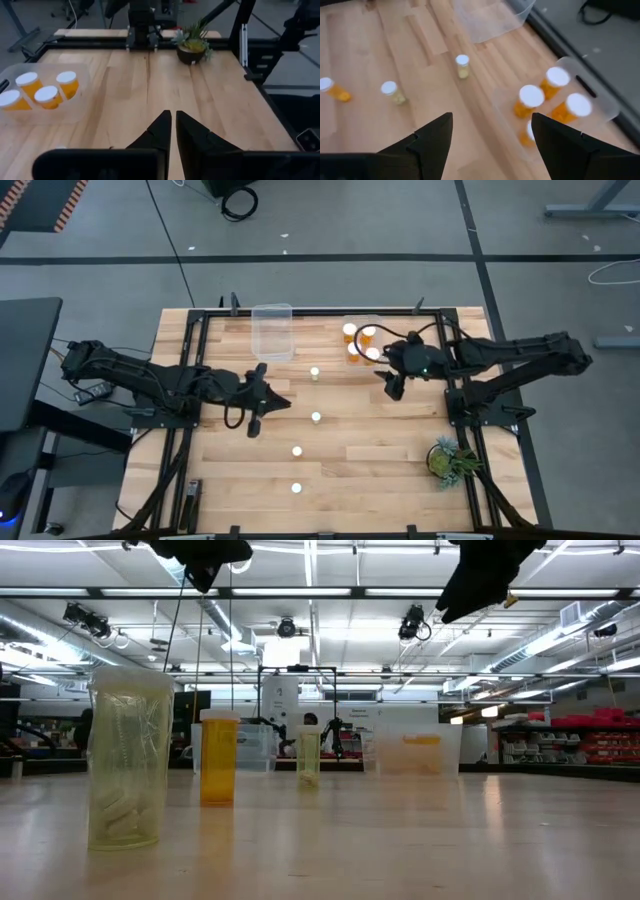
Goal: Pick and place medicine bottles into bin by pill shape (circle, oval)
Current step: Put the yellow pill bottle into the left transparent bin
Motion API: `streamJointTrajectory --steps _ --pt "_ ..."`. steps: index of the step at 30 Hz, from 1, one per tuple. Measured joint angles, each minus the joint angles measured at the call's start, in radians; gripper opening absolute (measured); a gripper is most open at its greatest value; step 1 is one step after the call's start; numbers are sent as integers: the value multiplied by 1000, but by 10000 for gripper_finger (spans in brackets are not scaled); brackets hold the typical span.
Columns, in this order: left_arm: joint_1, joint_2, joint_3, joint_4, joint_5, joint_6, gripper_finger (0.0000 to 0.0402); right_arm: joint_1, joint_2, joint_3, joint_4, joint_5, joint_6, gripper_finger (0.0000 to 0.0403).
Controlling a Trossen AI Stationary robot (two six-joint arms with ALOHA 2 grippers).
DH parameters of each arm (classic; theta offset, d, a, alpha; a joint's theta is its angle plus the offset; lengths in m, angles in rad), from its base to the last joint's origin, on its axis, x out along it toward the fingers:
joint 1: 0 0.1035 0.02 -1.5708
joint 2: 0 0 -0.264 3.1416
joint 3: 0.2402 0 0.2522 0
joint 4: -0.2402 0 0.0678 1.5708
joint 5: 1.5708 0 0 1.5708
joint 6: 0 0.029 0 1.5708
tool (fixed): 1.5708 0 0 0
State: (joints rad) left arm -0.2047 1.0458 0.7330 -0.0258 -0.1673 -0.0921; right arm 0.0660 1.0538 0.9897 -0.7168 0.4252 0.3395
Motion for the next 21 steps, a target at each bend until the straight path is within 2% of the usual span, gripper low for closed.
streamJointTrajectory --steps 3,7,14,18,21 --pt "1 0 0 22 -9 2 28 24 -3 0 -1 61 -21 278" --pt "26 26 1 62 -97 21 18 31 -4 0 -10 76 -57 278" --pt "163 223 4 239 -83 -39 9 31 -3 0 -51 76 -105 278" --pt "216 345 93 186 -68 -107 24 31 -3 0 -66 76 -112 278" --pt "220 431 210 61 -70 -107 43 31 -3 0 -69 76 -116 278"
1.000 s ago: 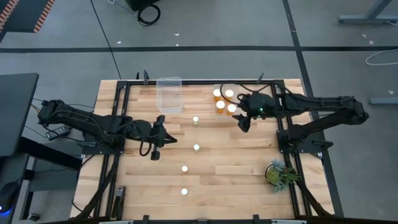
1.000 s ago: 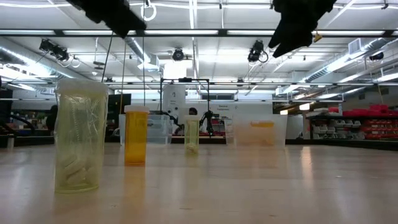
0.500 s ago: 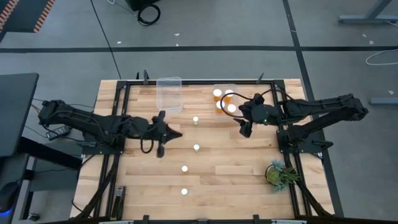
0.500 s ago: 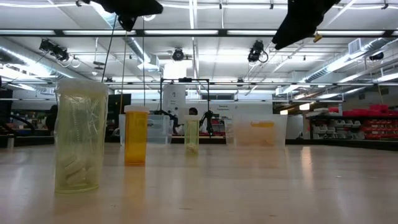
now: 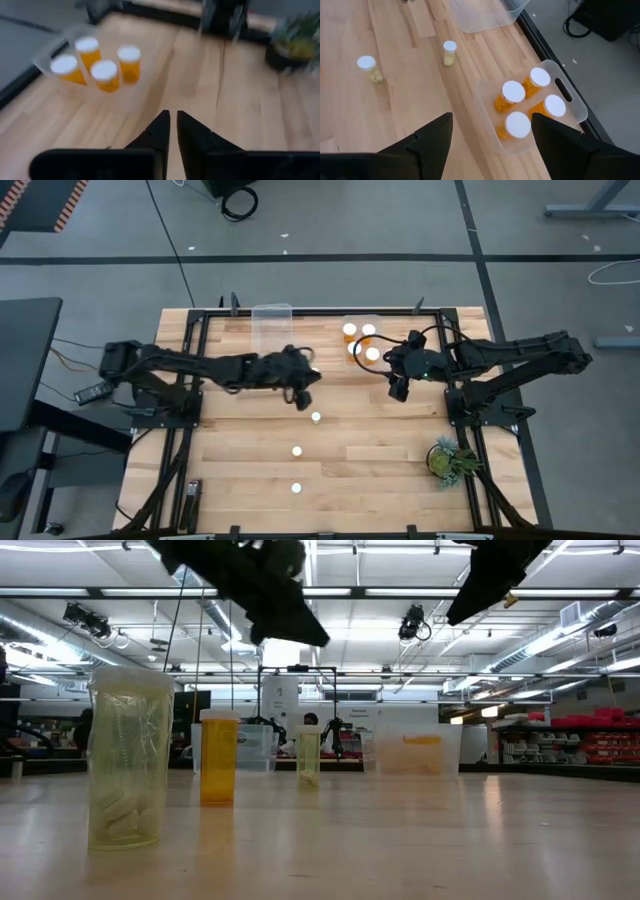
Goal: Pick and place medicine bottles into bin by pill shape (circle, oval)
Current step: Put the yellow pill bottle into the left transparent bin
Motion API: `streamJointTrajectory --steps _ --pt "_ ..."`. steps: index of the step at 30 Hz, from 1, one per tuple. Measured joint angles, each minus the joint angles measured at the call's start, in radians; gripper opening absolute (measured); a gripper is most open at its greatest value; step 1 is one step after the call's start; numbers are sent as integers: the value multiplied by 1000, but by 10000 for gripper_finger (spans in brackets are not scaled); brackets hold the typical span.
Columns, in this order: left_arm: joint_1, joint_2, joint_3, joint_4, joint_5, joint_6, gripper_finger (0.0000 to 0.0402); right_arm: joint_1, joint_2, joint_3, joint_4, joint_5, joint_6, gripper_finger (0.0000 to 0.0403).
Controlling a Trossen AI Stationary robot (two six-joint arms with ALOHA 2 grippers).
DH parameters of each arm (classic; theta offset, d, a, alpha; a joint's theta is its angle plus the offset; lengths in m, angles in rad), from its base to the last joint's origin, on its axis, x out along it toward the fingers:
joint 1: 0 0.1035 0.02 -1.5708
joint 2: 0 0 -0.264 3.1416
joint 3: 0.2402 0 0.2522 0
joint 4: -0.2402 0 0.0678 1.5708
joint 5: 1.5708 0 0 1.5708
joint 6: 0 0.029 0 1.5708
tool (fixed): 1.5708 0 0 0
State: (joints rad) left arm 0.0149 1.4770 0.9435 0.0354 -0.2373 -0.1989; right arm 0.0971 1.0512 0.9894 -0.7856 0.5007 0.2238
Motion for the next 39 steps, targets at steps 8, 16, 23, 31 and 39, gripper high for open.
streamJointTrajectory --steps 8,16,23,31,39 --pt "29 241 356 -414 -28 -30 115 0 0 0 -8 -29 -2 278" --pt "114 383 506 -526 -25 -68 189 75 -26 0 -122 -29 33 278" --pt "207 434 516 -617 10 -181 243 144 -114 0 -142 16 60 278" --pt "201 456 515 -688 14 -204 258 188 -179 0 -137 47 81 278" --pt "191 501 515 -708 9 -203 254 217 -180 0 -134 54 106 278"
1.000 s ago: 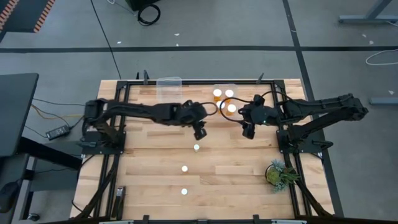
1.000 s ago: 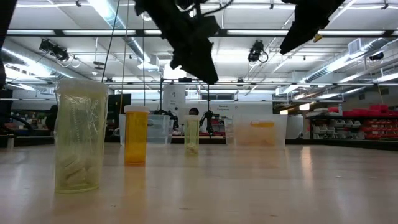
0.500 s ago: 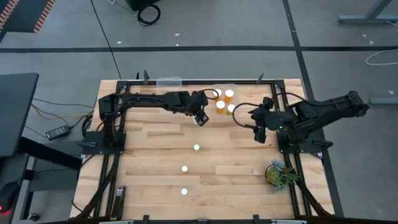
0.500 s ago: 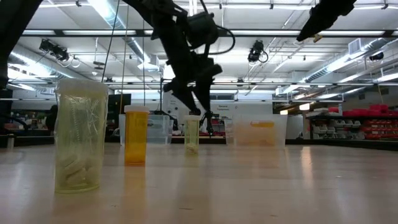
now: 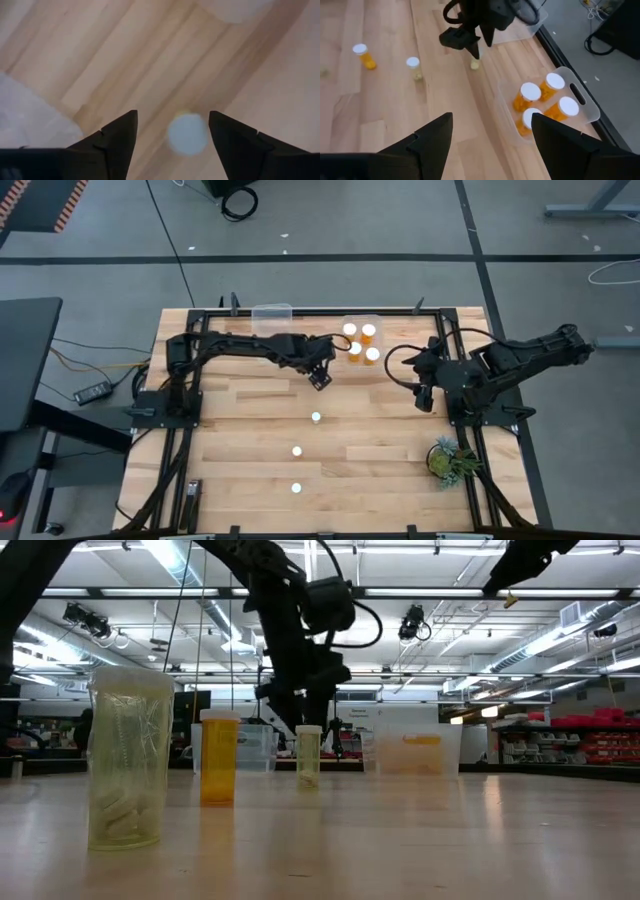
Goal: Pick and place medicine bottles into bin by pill shape (circle, oval)
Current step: Put the yellow pill bottle into the left transparent bin
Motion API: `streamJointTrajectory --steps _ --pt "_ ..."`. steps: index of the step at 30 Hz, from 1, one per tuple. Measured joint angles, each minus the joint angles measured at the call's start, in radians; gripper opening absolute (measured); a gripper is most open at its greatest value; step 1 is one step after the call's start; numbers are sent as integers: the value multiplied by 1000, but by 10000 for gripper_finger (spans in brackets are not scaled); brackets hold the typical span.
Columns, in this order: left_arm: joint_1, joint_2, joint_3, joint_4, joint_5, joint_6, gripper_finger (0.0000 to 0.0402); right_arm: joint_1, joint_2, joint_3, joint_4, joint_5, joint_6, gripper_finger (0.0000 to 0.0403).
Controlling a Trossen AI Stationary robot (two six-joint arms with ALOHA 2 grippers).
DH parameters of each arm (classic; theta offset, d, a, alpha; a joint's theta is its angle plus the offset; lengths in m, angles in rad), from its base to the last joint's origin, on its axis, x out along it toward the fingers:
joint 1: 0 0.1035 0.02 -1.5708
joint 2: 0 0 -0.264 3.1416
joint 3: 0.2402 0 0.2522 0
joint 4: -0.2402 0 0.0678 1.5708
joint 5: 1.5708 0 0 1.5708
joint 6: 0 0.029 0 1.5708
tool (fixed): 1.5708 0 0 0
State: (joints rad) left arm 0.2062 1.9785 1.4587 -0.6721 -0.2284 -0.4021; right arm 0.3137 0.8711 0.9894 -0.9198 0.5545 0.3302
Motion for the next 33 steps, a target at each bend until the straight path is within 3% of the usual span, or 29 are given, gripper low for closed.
streamJointTrajectory --steps 17,33 --pt "-2 42 0 0 1 21 221 -1 10 0 2 23 0 277" --pt "-2 42 0 -6 5 32 121 -1 11 0 2 22 0 277"
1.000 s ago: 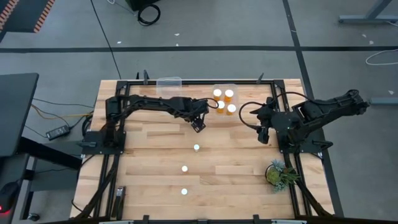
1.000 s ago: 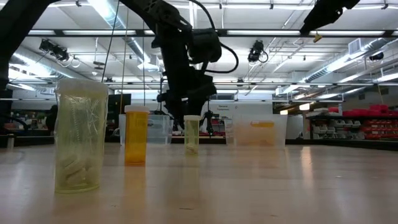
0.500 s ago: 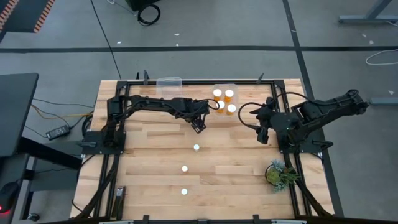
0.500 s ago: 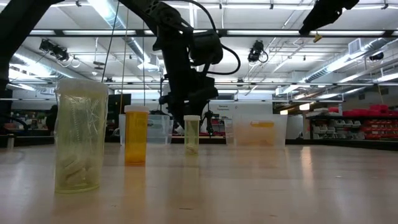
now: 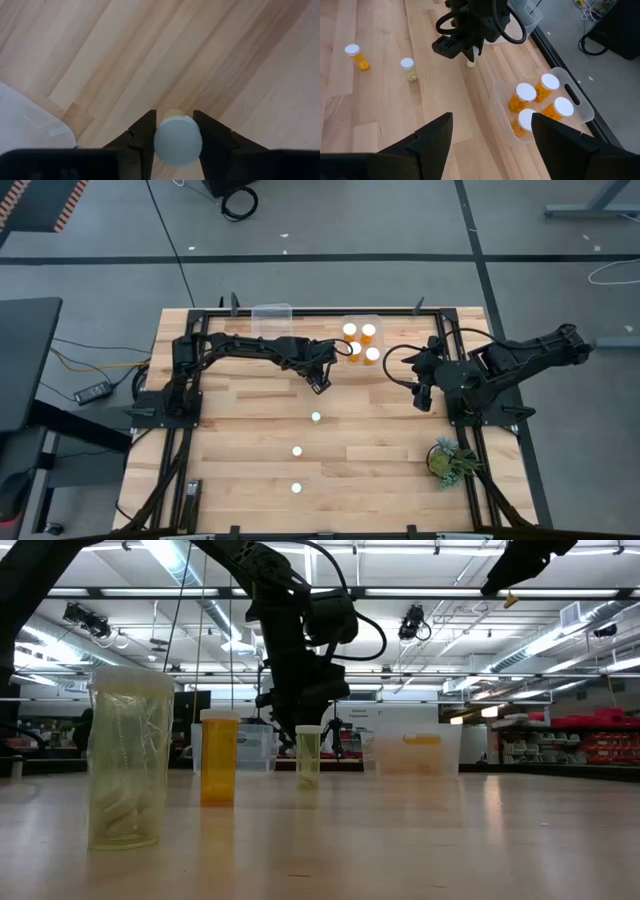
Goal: Pick and place medicine bottles into bin by pill shape (circle, oval)
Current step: Put the yellow pill bottle into the left transparent bin
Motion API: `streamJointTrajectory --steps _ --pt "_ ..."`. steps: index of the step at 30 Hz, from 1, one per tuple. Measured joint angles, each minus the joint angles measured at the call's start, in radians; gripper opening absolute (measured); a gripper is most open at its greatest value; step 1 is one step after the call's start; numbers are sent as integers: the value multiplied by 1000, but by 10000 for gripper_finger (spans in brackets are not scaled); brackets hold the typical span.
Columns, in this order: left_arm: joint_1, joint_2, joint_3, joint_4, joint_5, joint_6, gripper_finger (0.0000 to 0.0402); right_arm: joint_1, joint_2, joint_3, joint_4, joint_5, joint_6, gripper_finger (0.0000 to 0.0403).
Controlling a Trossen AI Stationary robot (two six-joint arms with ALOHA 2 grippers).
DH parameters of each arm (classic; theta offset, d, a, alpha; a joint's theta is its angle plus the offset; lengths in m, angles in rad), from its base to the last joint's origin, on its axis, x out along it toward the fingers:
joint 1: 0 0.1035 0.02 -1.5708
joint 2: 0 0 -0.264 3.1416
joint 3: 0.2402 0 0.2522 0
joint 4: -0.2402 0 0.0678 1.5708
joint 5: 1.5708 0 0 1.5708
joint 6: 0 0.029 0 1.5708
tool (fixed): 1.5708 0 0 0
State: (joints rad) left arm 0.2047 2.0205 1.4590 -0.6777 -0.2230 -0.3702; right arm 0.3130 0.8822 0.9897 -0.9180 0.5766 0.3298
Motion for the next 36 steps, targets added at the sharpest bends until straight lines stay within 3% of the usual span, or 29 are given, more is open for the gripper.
streamJointTrajectory --steps 10,23,36 --pt "0 0 52 -19 39 36 138 0 0 0 0 0 11 277" --pt "45 -1 274 -210 36 199 124 0 0 0 0 -1 127 277" --pt "197 -1 305 -363 -14 346 121 0 22 0 0 2 203 277"
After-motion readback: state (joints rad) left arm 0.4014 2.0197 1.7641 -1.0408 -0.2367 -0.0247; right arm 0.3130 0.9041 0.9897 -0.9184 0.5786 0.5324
